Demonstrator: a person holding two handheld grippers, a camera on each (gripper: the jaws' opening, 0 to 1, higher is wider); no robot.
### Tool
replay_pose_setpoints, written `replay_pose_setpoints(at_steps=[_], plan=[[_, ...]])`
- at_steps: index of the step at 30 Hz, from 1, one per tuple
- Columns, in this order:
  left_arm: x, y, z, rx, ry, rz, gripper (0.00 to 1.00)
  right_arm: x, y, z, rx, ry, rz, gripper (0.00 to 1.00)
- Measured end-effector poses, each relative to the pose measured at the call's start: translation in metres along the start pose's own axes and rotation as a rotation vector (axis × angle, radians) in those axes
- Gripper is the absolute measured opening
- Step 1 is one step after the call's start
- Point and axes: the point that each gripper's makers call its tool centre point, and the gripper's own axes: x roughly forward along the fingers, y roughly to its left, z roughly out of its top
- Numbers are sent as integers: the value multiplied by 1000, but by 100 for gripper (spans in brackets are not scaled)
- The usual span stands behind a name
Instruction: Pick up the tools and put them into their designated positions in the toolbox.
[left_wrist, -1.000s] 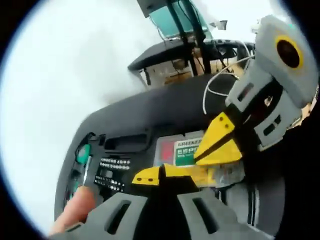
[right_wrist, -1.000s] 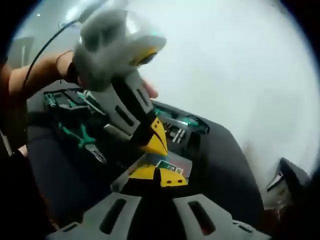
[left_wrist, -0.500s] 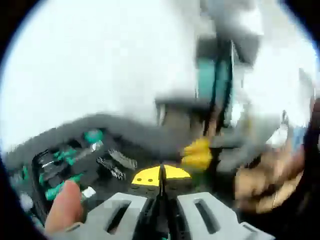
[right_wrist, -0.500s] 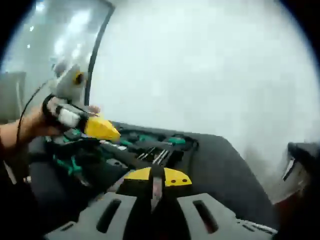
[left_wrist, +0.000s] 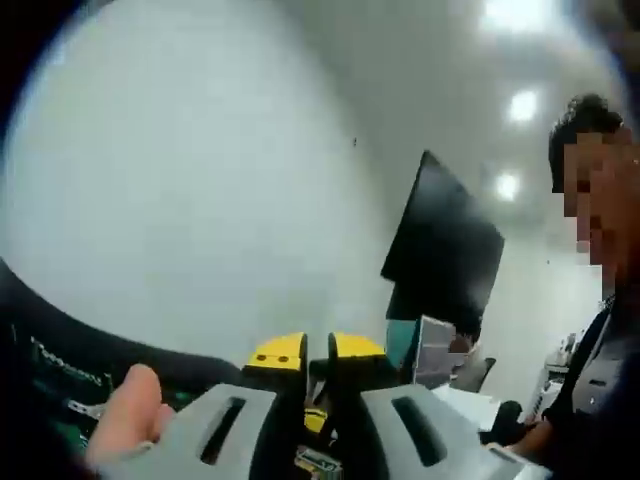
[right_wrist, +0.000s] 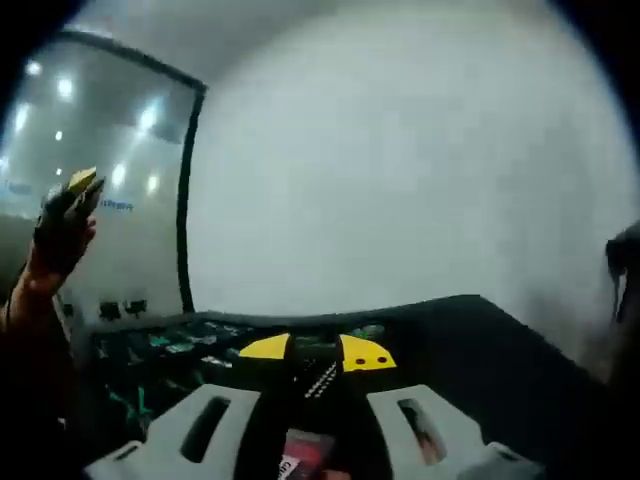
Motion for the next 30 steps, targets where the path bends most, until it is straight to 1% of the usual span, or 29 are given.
replay_pose_setpoints(at_steps=[1, 2, 3, 5, 6, 7, 8, 9, 10, 11, 12, 13, 14, 15, 16, 17, 18, 19, 20, 21, 22, 23, 24, 25, 26, 27, 28, 29, 30], plan=[[-2, -5, 11, 16, -22, -5, 13, -3, -8, -2, 33, 8, -19, 15], [-4, -13, 25, 33, -51, -9, 16, -4, -11, -3, 49, 10, -27, 15], [-5, -18, 32, 42, -70, -12, 17, -7, -9, 0, 45, -5, -27, 15], [-6, -30, 48, 35, -97, -17, 17, -8, -1, -1, 33, -8, -18, 15], [-7, -39, 61, 47, -138, -26, 17, -8, 5, -3, 17, 0, -7, 15], [-7, -45, 70, 60, -161, -36, 18, -9, 11, -4, -15, 0, 8, 15], [-8, -53, 82, 84, -199, -43, 19, -9, 16, -4, -34, -3, 18, 15], [-8, -58, 91, 104, -227, -42, 23, -10, 20, -4, -40, -3, 26, 15], [-8, -64, 107, 107, -279, -60, 32, -11, 24, -4, -45, -7, 38, 15], [-8, -68, 112, 103, -294, -74, 43, -12, 27, -4, -52, -7, 44, 15], [-8, -77, 127, 92, -341, -108, 48, -13, 29, -4, -57, -7, 48, 15], [-8, -79, 136, 104, -368, -98, 48, -13, 29, -5, -57, -5, 50, 15], [-7, -79, 149, 158, -402, -60, 48, -13, 30, -5, -57, -2, 52, 15], [-7, -80, 157, 209, -418, -38, 48, -14, 31, -5, -55, -2, 53, 15], [-4, -85, 169, 330, -445, -13, 49, -13, 30, -5, -51, -1, 52, 15], [-3, -88, 178, 381, -474, 8, 55, -14, 31, -5, -50, 0, 50, 15], [-2, -93, 193, 432, -520, 23, 68, -14, 28, -5, -47, 1, 45, 15], [0, -101, 204, 443, -564, -3, 84, -14, 28, -5, -45, 1, 43, 15], [-3, -97, 222, 426, -632, 50, 96, -14, 26, -5, -39, 3, 40, 15], [0, -110, 220, 434, -620, -16, 92, -14, 26, -5, -36, 5, 38, 15], [-1, -108, 231, 427, -664, 13, 96, -14, 26, -6, -28, 8, 38, 15], [-2, -113, 238, 478, -702, 20, 96, -13, 24, -6, -25, 8, 38, 15], [-1, -116, 243, 527, -717, 31, 96, -13, 24, -6, -24, 9, 37, 15], [1, -122, 250, 587, -746, 48, 96, -13, 23, -6, -21, 8, 36, 15], [0, -126, 254, 643, -762, 40, 96, -13, 23, -6, -20, 9, 36, 15], [-1, -132, 258, 665, -787, 15, 96, -13, 23, -6, -17, 10, 36, 15], [-1, -139, 260, 719, -826, -5, 96, -12, 22, -6, -14, 12, 37, 15], [0, -141, 260, 770, -828, 12, 96, -12, 23, -7, -13, 14, 38, 15], [5, -135, 259, 816, -811, 60, 96, -11, 22, -7, -12, 15, 40, 15]])
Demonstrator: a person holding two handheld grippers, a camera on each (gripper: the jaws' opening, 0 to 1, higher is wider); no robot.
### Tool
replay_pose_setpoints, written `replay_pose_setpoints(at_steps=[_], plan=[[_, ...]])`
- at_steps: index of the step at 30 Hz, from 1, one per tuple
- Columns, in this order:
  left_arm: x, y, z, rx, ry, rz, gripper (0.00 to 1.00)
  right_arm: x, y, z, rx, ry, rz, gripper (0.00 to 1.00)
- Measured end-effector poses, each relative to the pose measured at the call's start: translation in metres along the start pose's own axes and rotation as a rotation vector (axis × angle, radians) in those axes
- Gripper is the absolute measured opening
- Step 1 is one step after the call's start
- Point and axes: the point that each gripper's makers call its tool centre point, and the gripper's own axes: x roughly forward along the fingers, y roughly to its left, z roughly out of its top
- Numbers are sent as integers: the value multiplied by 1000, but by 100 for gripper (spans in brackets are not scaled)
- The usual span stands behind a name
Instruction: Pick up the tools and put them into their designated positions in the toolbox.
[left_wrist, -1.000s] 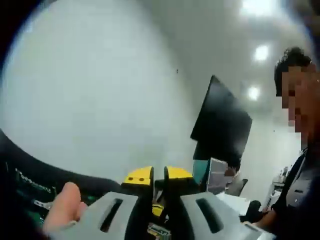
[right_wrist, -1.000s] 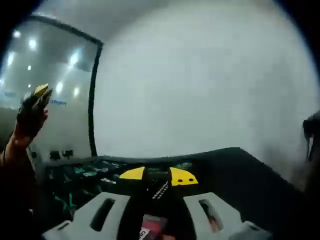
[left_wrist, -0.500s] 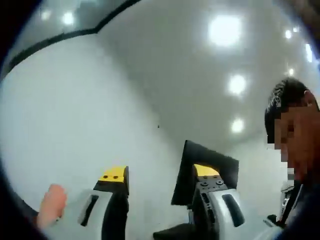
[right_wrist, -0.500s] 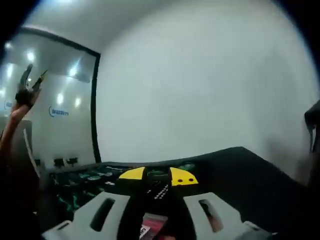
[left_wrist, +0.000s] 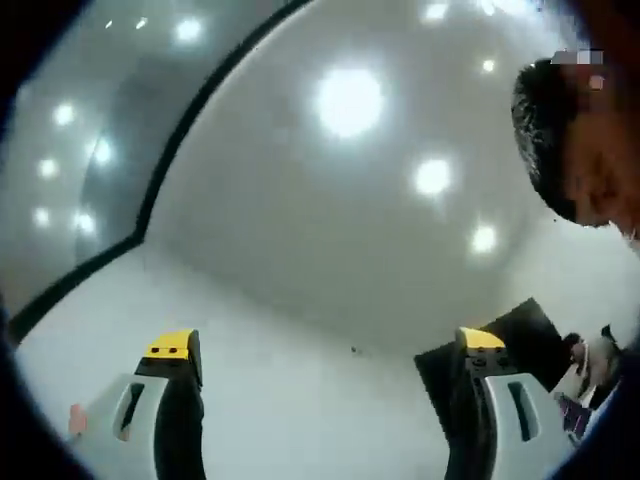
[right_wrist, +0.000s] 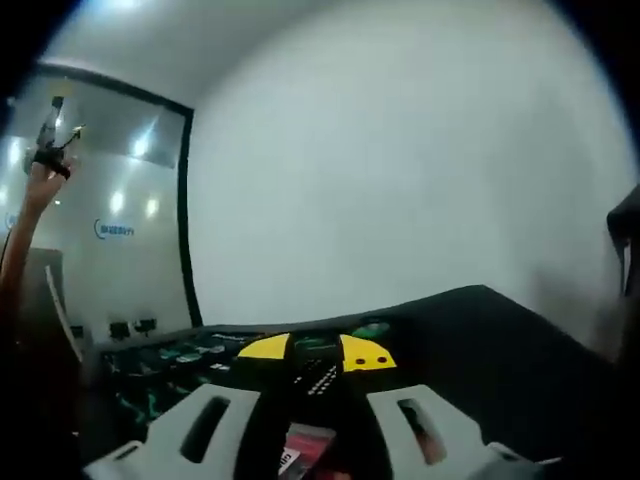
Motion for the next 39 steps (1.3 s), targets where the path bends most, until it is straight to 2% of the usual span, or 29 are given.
replay_pose_setpoints(at_steps=[1, 2, 3, 4, 5, 6, 8, 10, 11, 13, 14, 16, 19, 20, 23, 25, 26, 27, 28, 29, 32, 33, 35, 36, 39], plan=[[-1, -1, -8, 60, 35, -1, 96, 1, 0, -1, 3, 3, 2, 15], [-5, 0, -31, 108, 158, -14, 96, 1, -1, -1, 5, 6, 1, 15], [-8, 1, -42, 105, 215, -19, 95, 1, -1, -2, 6, 10, 0, 15], [-9, 5, -48, 97, 214, -4, 89, 1, -1, -2, 7, 10, 0, 15], [-11, 5, -49, 96, 195, -18, 83, 1, -2, -2, 9, 10, 0, 15], [-17, 7, -53, 39, 206, -7, 79, 1, -2, -2, 10, 11, 0, 15], [-30, 8, -71, 19, 274, -43, 78, 2, -3, -1, 11, 9, -1, 15], [-50, 9, -85, 40, 345, -96, 78, 1, -8, 1, 9, 1, -19, 15], [-67, 10, -97, 54, 418, -122, 78, 1, -10, 2, 10, -4, -25, 15], [-92, 12, -112, 38, 517, -167, 78, -3, -24, 16, 27, -71, -84, 16], [-113, 15, -121, 29, 581, -187, 78, -6, -30, 21, 41, -95, -110, 16], [-150, 28, -134, 19, 690, -188, 78, -12, -49, 25, 125, -126, -170, 16], [-187, 45, -131, -7, 718, -176, 78, -16, -64, 25, 250, -141, -206, 15], [-198, 51, -131, -14, 736, -169, 78, -16, -65, 25, 257, -144, -205, 15], [-236, 66, -136, -34, 819, -163, 81, -15, -67, 26, 250, -151, -209, 15], [-262, 62, -135, -118, 841, -204, 90, -12, -69, 26, 254, -151, -198, 15], [-276, 68, -138, -96, 843, -201, 93, -11, -67, 26, 248, -152, -189, 15], [-291, 73, -143, -90, 881, -191, 93, -10, -65, 27, 234, -152, -182, 15], [-311, 79, -151, -109, 929, -160, 91, -9, -64, 26, 213, -148, -179, 15], [-323, 82, -154, -134, 946, -150, 91, -8, -64, 26, 211, -145, -178, 15], [-349, 90, -167, -196, 927, -137, 91, -5, -63, 22, 229, -125, -162, 15], [-363, 101, -176, -221, 940, -79, 91, -3, -63, 20, 251, -111, -160, 15], [-384, 111, -186, -253, 967, -16, 88, -1, -60, 17, 273, -97, -136, 15], [-395, 114, -187, -271, 944, 1, 84, 0, -56, 15, 277, -86, -128, 15], [-416, 117, -192, -311, 929, 8, 81, 2, -49, 13, 232, -70, -113, 15]])
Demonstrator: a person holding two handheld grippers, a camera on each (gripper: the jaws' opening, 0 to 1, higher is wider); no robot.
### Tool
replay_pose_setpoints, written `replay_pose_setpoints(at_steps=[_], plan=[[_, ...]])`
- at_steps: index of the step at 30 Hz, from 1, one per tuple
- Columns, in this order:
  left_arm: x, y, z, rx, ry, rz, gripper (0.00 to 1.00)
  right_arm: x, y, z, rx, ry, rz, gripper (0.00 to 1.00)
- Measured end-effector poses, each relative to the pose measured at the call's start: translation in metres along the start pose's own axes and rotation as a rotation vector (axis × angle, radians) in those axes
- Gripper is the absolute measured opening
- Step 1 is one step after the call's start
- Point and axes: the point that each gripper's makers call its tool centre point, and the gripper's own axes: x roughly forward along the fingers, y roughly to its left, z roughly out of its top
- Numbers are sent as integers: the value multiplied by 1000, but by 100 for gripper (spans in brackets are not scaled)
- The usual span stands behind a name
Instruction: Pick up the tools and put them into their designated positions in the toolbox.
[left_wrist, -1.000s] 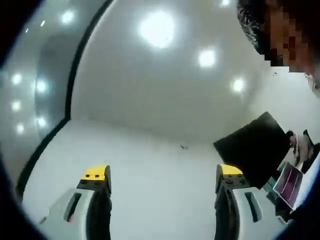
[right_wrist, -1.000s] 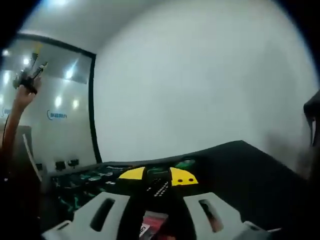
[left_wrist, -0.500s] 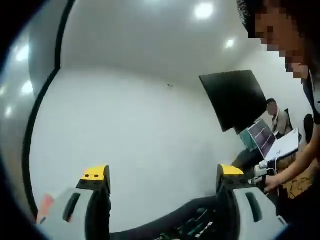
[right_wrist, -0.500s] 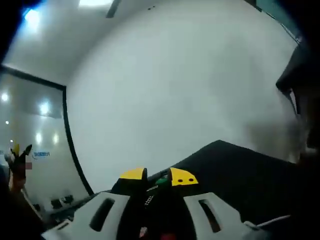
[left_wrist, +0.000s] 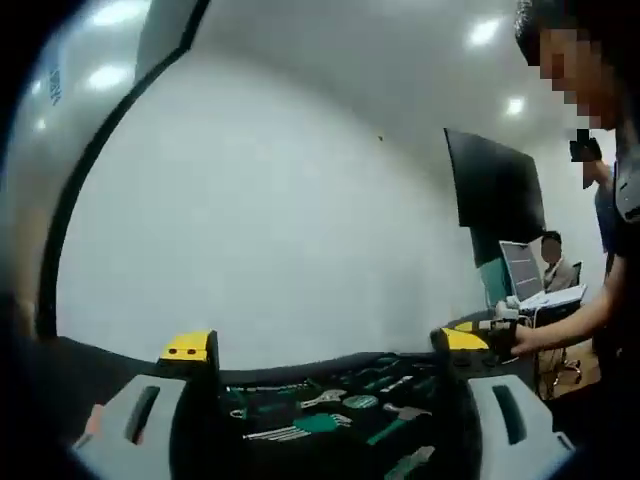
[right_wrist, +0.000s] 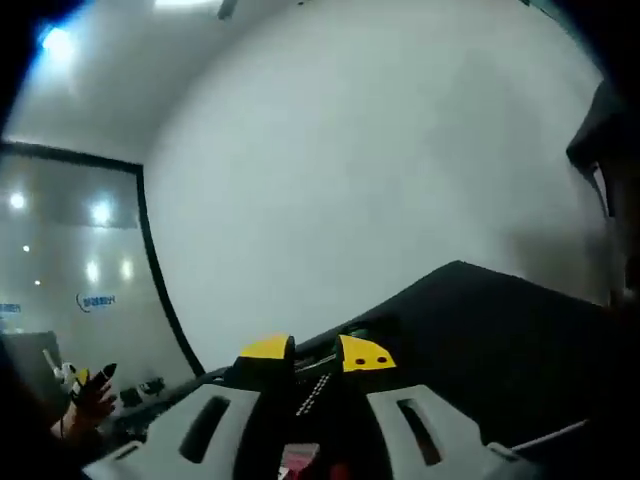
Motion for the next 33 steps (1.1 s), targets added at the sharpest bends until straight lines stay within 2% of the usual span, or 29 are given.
replay_pose_setpoints(at_steps=[2, 6, 7, 8, 10, 12, 14, 15, 17, 20, 23, 25, 27, 30, 33], plan=[[-2, -2, -11, -5, 12, -22, 80, 0, 5, 0, -48, -5, 14, 15], [-3, -7, -38, -22, 62, -56, 79, -2, 23, 0, -131, -23, 97, 15], [-3, -8, -43, -13, 95, -58, 78, -6, 39, -4, -136, -13, 135, 15], [-2, -8, -45, 9, 122, -58, 77, -6, 46, -7, -144, -6, 162, 15], [0, -13, -39, 7, 81, -75, 76, -10, 69, -16, -195, 20, 235, 16], [1, -11, -47, -8, 113, -59, 75, -12, 88, -30, -270, 58, 294, 19], [0, -12, -55, 15, 148, -55, 72, -13, 103, -43, -341, 96, 342, 25], [1, -12, -56, -2, 157, -56, 68, -15, 109, -47, -359, 104, 364, 32], [0, -11, -55, -22, 152, -52, 63, -17, 119, -55, -394, 122, 406, 35], [-1, -2, -55, -35, 151, -20, 62, -19, 124, -58, -419, 130, 414, 35], [-1, -1, -52, -90, 130, -17, 63, -20, 121, -55, -394, 128, 410, 35], [-2, 5, -56, -107, 142, 12, 63, -19, 113, -49, -353, 116, 381, 35], [-2, 6, -58, -121, 151, 11, 63, -16, 105, -40, -315, 89, 348, 35], [-1, 2, -60, -113, 160, -3, 61, -15, 95, -35, -310, 78, 311, 35], [-2, 1, -63, -106, 176, -4, 61, -15, 93, -34, -278, 78, 313, 33]])
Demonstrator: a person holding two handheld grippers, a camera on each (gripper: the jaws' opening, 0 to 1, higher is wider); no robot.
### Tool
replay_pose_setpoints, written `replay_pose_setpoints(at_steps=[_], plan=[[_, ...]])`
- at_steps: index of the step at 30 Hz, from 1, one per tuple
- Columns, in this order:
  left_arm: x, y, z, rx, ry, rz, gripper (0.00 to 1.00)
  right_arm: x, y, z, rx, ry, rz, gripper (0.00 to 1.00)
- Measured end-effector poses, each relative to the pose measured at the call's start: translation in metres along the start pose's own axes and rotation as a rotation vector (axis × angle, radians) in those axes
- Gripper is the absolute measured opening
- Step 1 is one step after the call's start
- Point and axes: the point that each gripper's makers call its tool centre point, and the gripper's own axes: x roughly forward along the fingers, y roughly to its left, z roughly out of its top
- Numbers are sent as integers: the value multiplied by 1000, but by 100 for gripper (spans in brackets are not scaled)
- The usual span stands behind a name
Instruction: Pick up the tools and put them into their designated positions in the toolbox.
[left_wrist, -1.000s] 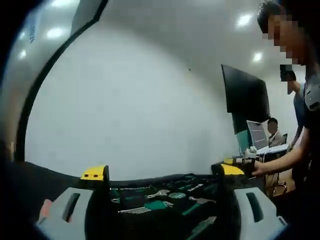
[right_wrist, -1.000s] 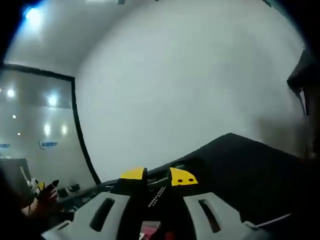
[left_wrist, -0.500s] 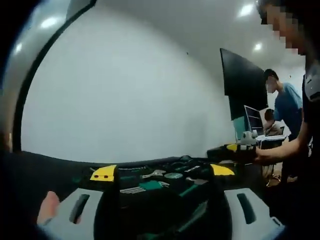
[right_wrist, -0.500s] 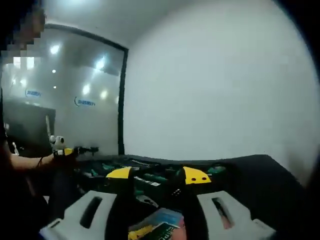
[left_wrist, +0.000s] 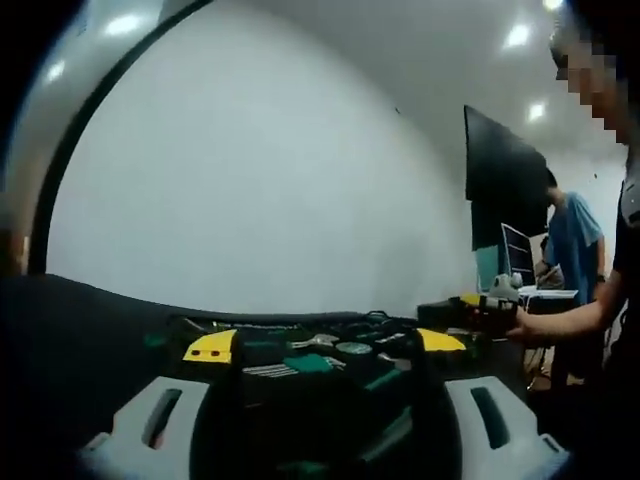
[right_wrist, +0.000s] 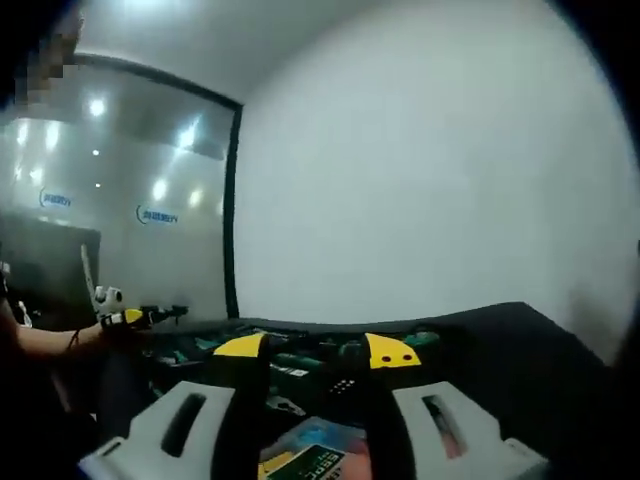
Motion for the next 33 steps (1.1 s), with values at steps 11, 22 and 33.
replay_pose_setpoints(at_steps=[11, 22, 33], plan=[[-2, -10, 1, 34, 7, -10, 60, -4, -7, 8, 40, -37, -14, 32], [-1, -22, 0, 48, 20, -5, 59, 2, -9, -11, 12, 42, -14, 31], [1, -28, -1, 43, 25, -1, 59, 0, -9, -10, 7, 36, -15, 29]])
